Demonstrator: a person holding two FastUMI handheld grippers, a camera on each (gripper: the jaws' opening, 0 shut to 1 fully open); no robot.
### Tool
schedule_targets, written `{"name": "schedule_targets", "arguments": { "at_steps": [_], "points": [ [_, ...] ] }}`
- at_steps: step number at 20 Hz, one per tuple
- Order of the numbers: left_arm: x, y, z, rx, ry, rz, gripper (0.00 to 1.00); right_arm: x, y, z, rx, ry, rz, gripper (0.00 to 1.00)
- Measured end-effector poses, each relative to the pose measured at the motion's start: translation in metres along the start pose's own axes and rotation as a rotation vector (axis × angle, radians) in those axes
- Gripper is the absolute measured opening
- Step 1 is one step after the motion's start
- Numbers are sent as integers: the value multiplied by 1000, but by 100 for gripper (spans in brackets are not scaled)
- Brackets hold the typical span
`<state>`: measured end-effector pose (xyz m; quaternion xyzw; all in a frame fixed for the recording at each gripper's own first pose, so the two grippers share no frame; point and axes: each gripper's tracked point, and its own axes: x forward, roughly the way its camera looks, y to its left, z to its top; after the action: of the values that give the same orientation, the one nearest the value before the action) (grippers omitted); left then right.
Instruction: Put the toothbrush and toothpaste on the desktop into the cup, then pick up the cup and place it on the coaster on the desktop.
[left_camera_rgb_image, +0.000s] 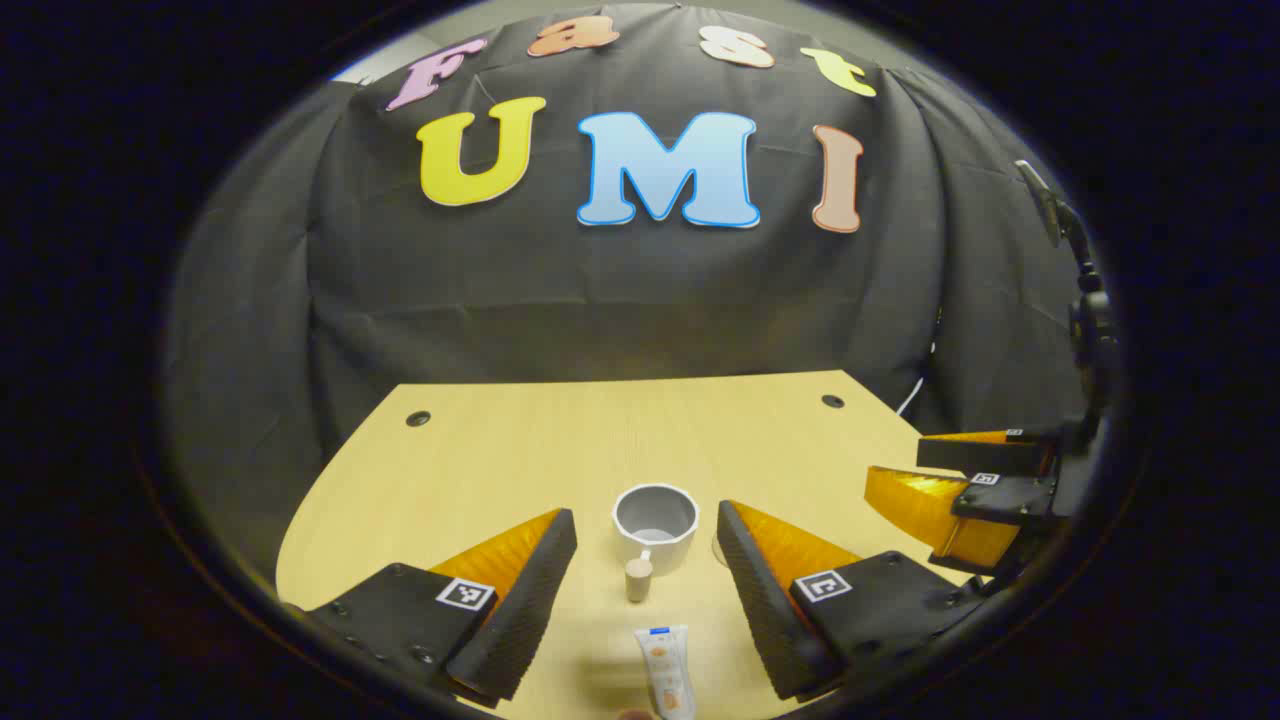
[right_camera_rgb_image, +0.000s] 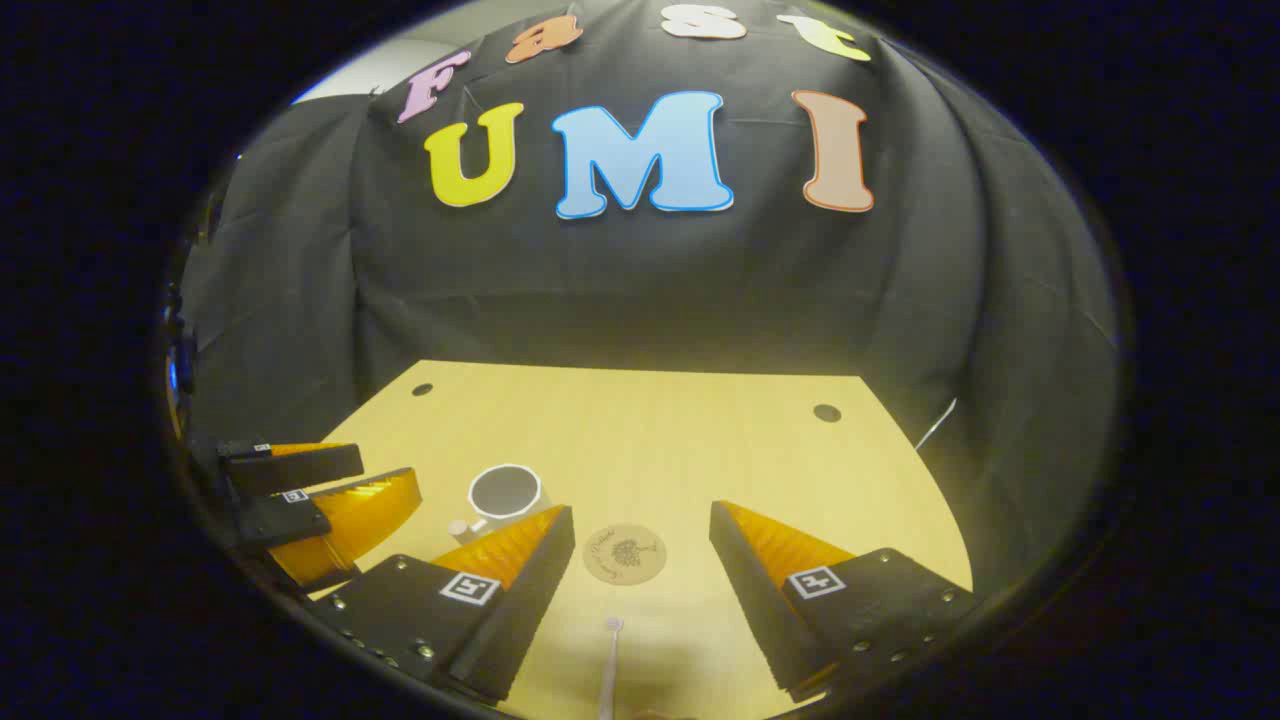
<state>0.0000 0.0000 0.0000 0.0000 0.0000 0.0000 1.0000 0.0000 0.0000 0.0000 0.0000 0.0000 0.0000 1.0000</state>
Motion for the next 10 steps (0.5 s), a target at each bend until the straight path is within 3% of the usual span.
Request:
{"name": "schedule_targets", "arguments": {
  "at_steps": [5,8,10],
  "points": [
    [-10,3,66,36,-154,29,93,-4,-5,28,-22,-85,-23,89],
    [-55,37,155,78,-342,151,95,-26,7,81,-101,-242,-34,89],
    [-101,64,192,93,-456,258,95,-31,38,114,-143,-335,43,89]
  ]
}}
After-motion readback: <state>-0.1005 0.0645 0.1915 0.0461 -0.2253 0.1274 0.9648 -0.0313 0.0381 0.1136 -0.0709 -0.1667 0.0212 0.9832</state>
